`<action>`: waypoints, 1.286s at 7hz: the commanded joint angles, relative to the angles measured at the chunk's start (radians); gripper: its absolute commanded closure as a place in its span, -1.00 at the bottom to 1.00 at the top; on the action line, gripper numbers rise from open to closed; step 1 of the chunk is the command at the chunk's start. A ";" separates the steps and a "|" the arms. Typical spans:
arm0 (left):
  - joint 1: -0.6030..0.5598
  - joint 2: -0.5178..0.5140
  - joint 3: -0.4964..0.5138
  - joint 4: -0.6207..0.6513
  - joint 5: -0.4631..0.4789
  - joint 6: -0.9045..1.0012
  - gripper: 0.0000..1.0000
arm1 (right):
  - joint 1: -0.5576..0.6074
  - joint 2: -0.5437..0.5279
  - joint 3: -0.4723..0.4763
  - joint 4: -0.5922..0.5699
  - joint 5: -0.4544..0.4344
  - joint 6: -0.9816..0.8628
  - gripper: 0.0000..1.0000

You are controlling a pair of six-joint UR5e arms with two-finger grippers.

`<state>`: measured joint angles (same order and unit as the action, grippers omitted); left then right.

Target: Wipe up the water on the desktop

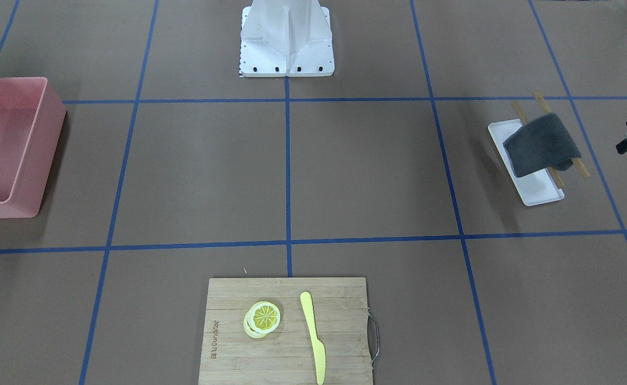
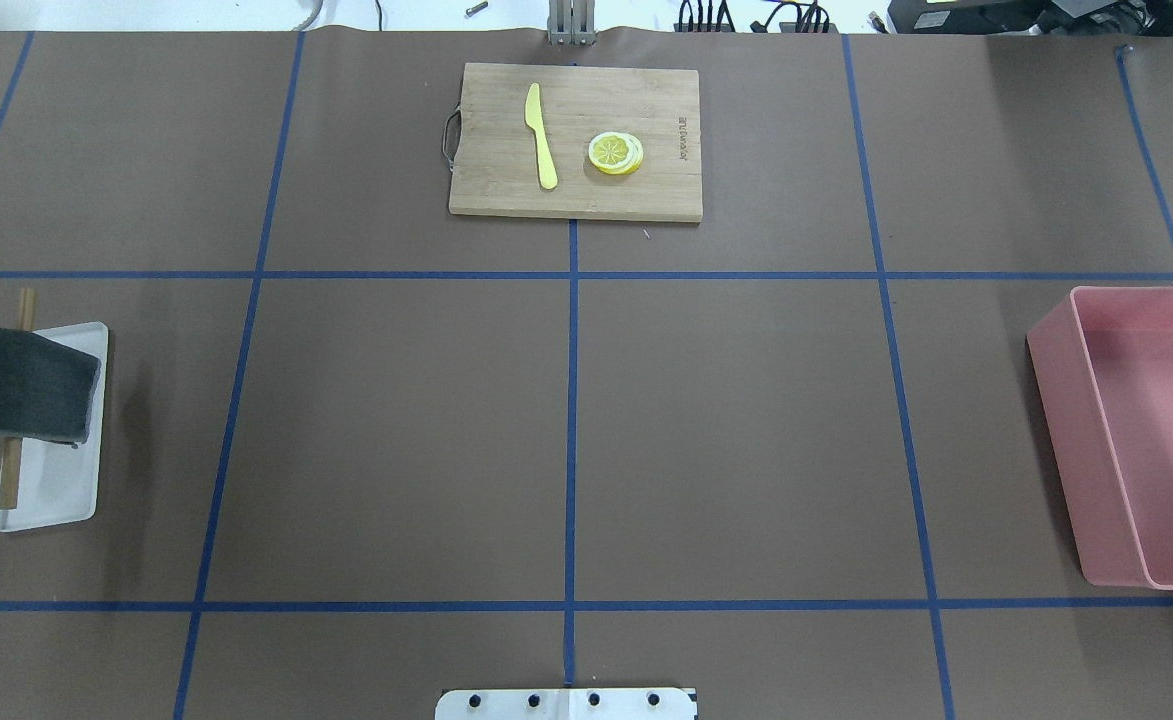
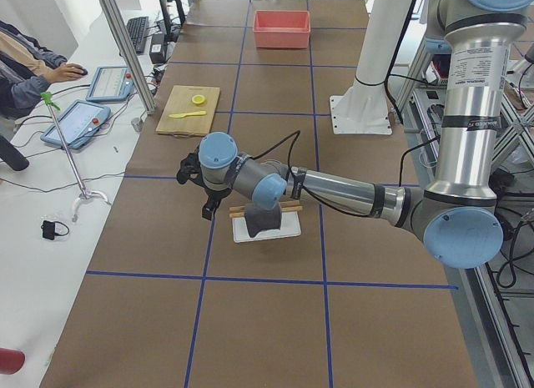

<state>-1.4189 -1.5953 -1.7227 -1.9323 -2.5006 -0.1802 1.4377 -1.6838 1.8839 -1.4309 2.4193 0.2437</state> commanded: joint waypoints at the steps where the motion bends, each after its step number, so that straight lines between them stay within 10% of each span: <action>1: 0.008 -0.003 0.038 -0.069 -0.009 -0.129 -0.96 | 0.003 0.021 -0.006 0.009 0.012 0.070 -1.00; 9: 0.008 -0.002 0.057 -0.135 -0.115 -0.174 -0.96 | -0.002 0.035 -0.075 0.233 0.012 0.074 -1.00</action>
<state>-1.4111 -1.6097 -1.6715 -2.0694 -2.5836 -0.3543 1.4361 -1.6468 1.8215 -1.2201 2.4325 0.3184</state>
